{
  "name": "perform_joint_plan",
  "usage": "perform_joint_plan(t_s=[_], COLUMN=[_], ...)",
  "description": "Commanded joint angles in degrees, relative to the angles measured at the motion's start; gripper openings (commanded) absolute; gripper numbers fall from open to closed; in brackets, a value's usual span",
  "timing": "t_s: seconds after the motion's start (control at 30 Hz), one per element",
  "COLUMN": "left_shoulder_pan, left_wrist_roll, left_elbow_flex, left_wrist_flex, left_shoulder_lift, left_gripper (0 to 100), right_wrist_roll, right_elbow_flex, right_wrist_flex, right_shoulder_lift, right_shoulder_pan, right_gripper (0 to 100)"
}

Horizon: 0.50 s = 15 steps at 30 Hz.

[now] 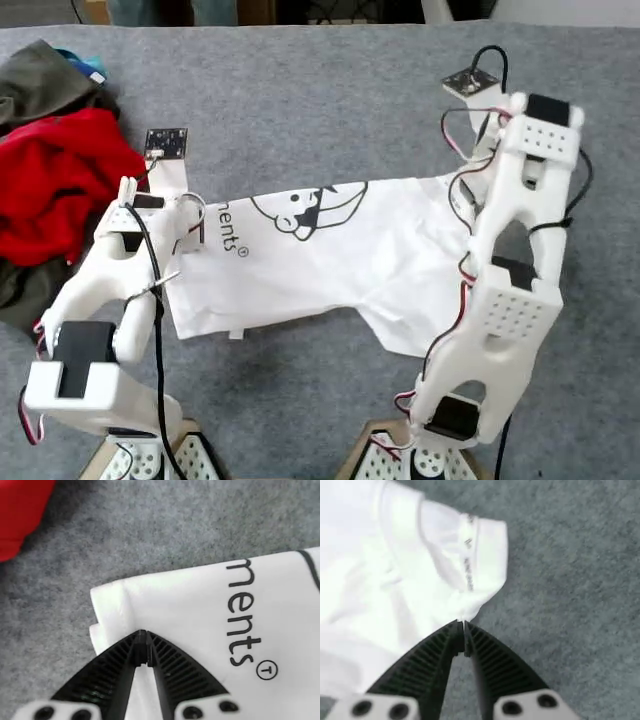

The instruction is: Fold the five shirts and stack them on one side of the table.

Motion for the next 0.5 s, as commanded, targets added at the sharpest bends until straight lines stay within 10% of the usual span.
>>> perform_joint_plan(t_s=[0.0, 0.47], left_shoulder_pan=[0.2, 0.0], left_wrist_roll=[0.3, 0.2], left_elbow_flex=[-2.4, 0.7], left_wrist_flex=[0.7, 8.9], left_shoulder_lift=[-7.1, -23.7], left_gripper=[3, 3], right_wrist_roll=[4.7, 29.8], right_elbow_flex=[-3.5, 54.4], right_wrist_flex=[4.7, -8.0], right_shoulder_lift=[-11.2, -53.3], right_shoulder_pan=[1.8, 2.7], right_gripper=[1.5, 1.7])
